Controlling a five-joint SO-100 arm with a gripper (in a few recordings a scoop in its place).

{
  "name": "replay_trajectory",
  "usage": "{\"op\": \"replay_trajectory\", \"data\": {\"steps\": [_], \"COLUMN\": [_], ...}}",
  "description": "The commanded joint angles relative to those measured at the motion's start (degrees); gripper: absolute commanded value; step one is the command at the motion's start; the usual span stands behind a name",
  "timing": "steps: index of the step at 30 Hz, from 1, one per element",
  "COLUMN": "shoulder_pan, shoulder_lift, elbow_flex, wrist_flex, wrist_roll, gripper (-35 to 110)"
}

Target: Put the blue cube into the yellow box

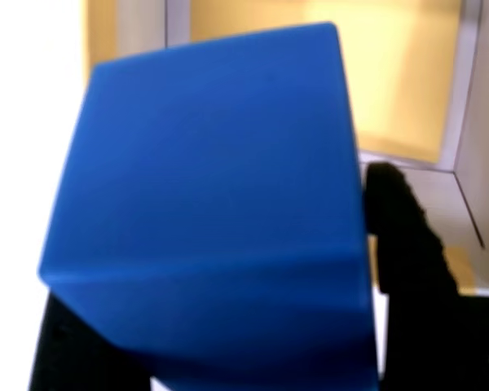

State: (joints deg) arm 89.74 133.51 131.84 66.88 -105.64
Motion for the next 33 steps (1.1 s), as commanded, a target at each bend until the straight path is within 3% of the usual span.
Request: {"op": "replay_trajectory", "data": {"steps": [1,22,33], "shoulder_pan": [1.9,5.1,7.7], "shoulder_lift": [1.9,-3.2,-3.5], "elbow_flex": [-0.2,12.0,16.5], "wrist_flex": [-3.3,-19.2,-24.7], "wrist_roll": [-0.5,-2.2,-4.2], "gripper": [9,10,31]}}
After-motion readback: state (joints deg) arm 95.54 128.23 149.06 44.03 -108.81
